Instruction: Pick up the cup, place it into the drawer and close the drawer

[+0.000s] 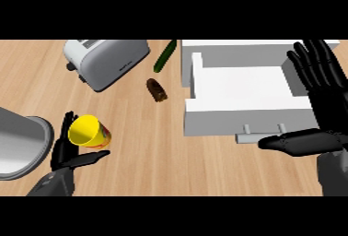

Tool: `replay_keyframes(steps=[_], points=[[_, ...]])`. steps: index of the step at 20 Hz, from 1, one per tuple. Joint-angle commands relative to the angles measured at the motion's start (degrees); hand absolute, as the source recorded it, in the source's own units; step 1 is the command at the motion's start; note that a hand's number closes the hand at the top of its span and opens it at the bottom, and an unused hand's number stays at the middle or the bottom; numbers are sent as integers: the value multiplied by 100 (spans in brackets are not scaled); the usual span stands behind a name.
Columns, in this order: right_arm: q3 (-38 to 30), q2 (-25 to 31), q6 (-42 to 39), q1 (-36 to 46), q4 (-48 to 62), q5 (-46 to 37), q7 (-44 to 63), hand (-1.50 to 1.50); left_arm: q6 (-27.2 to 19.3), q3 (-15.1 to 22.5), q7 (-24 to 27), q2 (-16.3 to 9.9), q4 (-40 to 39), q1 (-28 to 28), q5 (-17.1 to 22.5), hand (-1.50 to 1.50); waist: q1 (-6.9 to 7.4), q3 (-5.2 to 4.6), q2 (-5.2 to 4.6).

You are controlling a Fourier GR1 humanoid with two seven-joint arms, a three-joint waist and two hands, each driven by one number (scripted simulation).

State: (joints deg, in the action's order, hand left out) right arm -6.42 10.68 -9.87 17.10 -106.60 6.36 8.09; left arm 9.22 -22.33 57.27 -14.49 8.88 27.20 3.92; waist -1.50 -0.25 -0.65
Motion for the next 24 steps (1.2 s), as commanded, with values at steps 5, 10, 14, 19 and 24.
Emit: replay_keyframes(steps=[5, 10, 14, 19, 24], points=[[-181, 132, -96, 153, 259, 38, -221, -150, 1065, 29, 286, 120, 118, 202, 43, 150, -17, -5, -26], [-86, 81, -145, -174, 86, 45, -163, -150, -739, -77, 1029, 23, 456, 28, -61, 150, -45, 1, -9], [-103, 115, -184, -82, 178, 41, -222, -150, -529, -240, 1285, 231, 571, 232, 103, 150, -22, 0, -6], [-298, 193, -140, -151, -368, 393, 271, -150, -456, -219, 1618, 422, 658, 106, 80, 150, -20, 5, 29], [-171, 60, -52, -205, -48, 82, -54, -150, 23, 140, 1263, 904, 1059, 532, -55, 150, 74, 19, 58]])
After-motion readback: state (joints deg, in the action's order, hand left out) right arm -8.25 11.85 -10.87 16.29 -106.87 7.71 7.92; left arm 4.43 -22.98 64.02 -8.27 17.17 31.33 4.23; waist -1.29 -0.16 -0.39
